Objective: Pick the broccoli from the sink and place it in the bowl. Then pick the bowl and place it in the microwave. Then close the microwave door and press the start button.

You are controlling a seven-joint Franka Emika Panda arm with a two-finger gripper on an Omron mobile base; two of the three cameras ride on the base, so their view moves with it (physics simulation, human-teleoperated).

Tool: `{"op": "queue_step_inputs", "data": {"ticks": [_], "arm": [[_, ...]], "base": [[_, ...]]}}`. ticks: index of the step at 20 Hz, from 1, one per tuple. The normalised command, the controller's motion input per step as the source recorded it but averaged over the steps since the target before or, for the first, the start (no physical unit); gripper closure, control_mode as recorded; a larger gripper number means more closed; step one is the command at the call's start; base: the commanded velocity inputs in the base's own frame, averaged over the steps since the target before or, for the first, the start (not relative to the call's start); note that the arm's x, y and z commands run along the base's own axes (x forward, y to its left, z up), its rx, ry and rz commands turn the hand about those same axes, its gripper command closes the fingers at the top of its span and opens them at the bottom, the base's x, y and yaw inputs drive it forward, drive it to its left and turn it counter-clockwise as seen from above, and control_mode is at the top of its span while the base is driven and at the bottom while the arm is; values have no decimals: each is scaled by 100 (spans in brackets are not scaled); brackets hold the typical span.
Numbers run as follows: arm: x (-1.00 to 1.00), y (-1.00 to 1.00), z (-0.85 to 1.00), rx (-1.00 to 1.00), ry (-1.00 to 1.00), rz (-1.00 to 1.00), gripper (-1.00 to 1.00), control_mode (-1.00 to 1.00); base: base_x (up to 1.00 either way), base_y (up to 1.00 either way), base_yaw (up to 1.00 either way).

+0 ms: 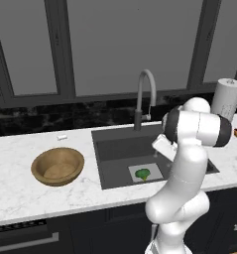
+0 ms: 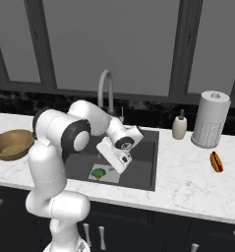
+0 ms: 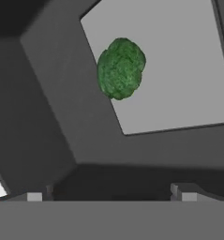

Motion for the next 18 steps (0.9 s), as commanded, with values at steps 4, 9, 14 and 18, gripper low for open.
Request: {"op": "queue_step_inputs", "data": {"ticks": [4,9,14,18], "arm": [[19,10,-37,0,6,0,-100,-100],[13,24,-29,0,0,0,-100,-100],[10,20,-39,0,0,0,-100,-100],[5,6,-41,1,0,0,-100,-100]], "base": [[0,0,0],[0,0,0],[0,0,0],[0,0,0]]}}
